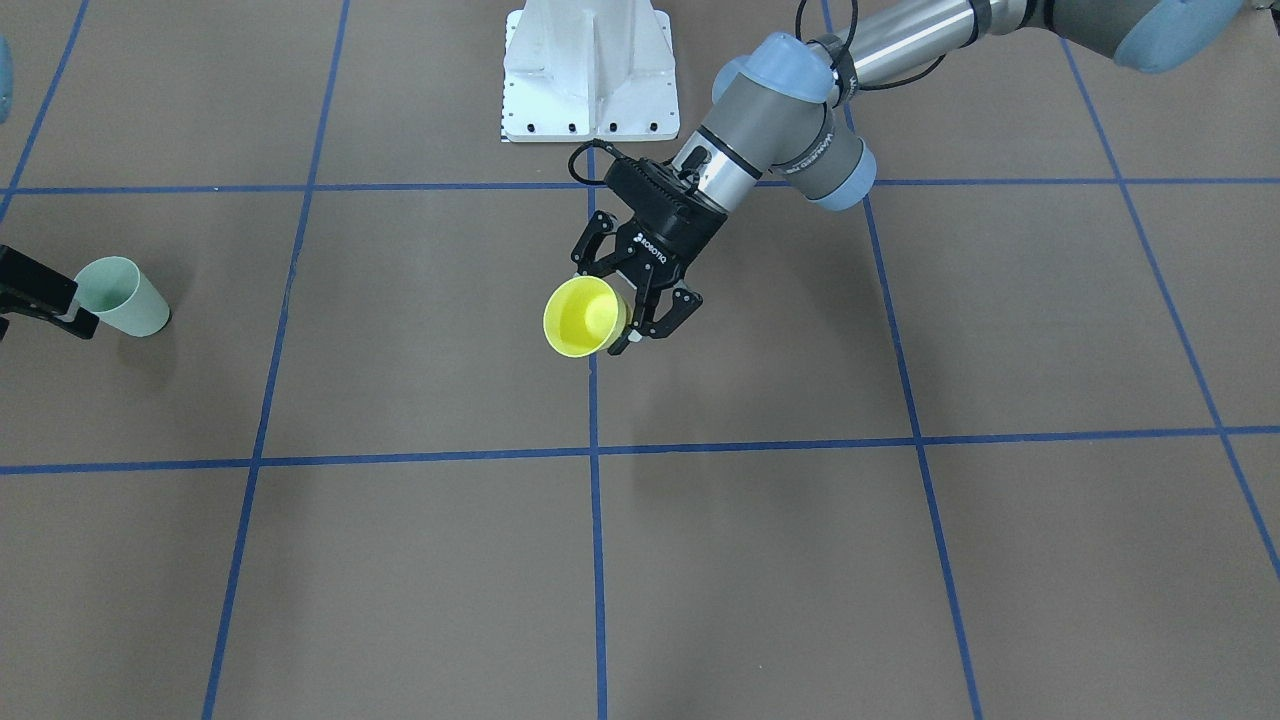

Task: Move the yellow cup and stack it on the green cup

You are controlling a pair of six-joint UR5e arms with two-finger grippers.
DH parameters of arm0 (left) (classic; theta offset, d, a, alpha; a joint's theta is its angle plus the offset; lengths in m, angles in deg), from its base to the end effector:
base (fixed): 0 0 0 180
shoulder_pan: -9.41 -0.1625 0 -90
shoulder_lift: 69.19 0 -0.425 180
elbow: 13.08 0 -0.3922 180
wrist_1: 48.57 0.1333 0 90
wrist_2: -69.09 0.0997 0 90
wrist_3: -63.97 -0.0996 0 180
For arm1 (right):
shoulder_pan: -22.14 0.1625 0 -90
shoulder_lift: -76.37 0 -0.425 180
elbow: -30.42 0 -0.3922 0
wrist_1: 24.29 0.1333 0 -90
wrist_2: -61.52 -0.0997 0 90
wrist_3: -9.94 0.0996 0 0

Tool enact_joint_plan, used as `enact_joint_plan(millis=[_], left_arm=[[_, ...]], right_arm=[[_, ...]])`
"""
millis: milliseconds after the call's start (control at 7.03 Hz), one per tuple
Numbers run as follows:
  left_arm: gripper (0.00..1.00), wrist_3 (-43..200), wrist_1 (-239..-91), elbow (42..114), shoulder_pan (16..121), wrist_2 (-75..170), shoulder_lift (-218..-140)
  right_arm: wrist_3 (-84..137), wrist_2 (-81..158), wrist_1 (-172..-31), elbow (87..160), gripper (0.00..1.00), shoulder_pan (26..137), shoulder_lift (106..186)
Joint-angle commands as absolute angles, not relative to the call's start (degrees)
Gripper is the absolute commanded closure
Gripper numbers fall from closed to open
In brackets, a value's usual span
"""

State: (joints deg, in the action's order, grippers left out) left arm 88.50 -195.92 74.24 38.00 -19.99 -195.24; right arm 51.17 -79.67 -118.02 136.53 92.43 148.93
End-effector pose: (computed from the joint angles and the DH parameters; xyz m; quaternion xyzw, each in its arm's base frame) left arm 0.5290 -0.4419 0.1894 0.5245 0.4809 0.2168 0.6684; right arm -0.1404 -0.5571 0.3558 -0.0117 -0.4775 0.0535 0.8769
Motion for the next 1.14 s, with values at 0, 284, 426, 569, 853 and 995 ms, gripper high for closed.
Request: enact_joint_plan(millis=[0,284,426,569,853,995], left_arm=[[0.86,78.6,-197.7,74.0,38.4,-22.8,-195.3],[0.86,75.9,-198.2,73.5,38.6,-23.5,-195.7],[0.86,76.1,-198.7,73.5,38.4,-23.5,-196.5],[0.85,76.0,-198.8,73.5,38.2,-23.5,-196.5],[0.85,76.2,-201.2,73.6,37.9,-23.5,-196.4],[0.85,76.2,-202.4,73.7,37.8,-23.5,-195.8]], right_arm=[[57.4,-81.0,-117.6,137.8,0.01,88.1,144.6],[56.5,-83.6,-116.3,138.9,0.01,86.7,143.4],[56.6,-83.8,-112.5,138.4,0.01,85.1,143.5],[57.6,-82.4,-111.1,138.6,0.01,81.2,142.4],[57.6,-82.1,-111.0,137.7,0.01,78.8,139.6],[57.6,-82.0,-107.7,135.8,0.01,78.2,138.2]])
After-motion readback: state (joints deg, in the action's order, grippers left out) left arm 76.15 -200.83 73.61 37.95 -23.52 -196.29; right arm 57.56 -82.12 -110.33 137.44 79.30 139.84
